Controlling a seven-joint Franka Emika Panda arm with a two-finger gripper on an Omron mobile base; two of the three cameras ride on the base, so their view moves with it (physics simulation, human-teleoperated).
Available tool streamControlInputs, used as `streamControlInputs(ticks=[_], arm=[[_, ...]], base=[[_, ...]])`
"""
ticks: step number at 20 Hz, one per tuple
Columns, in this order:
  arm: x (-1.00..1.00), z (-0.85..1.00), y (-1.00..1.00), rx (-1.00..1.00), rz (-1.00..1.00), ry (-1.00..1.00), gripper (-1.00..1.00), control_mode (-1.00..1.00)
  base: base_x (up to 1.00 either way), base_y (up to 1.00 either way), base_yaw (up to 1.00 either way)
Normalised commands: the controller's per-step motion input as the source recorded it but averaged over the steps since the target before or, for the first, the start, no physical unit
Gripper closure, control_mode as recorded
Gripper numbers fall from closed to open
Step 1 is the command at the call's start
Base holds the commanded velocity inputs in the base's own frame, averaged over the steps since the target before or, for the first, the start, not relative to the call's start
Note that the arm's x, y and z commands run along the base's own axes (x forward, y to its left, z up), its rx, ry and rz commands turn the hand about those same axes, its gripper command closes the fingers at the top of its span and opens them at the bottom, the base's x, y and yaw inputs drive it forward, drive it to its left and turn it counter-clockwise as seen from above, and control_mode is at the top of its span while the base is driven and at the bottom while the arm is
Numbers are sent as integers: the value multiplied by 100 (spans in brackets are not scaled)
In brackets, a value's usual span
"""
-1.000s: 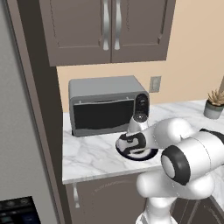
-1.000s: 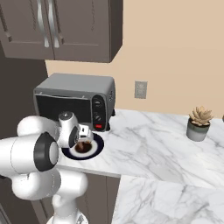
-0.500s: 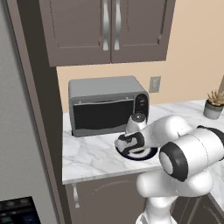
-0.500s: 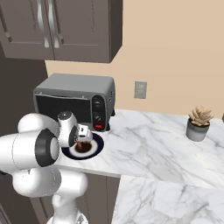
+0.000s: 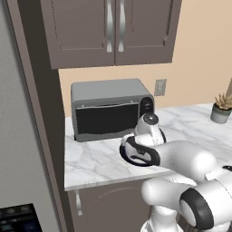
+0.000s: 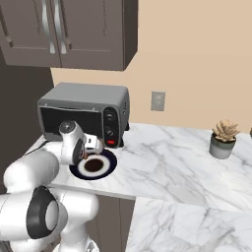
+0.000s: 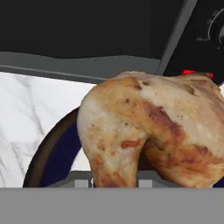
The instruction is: Place the chicken drumstick on the counter behind the older chicken drumstick on the same shelf of the fridge to maintain FIFO order. Close the fridge door when finished.
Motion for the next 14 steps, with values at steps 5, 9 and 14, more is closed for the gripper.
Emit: streamControlInputs(ticks=[5,9,14], arm=[[-24,94,0,5,7,-11,100,-100],[-31,63,0,3,6,-6,100,-100],[-15,81,0,0,1,0,100,-100]], base=[[0,0,0],[0,0,0],[0,0,0]])
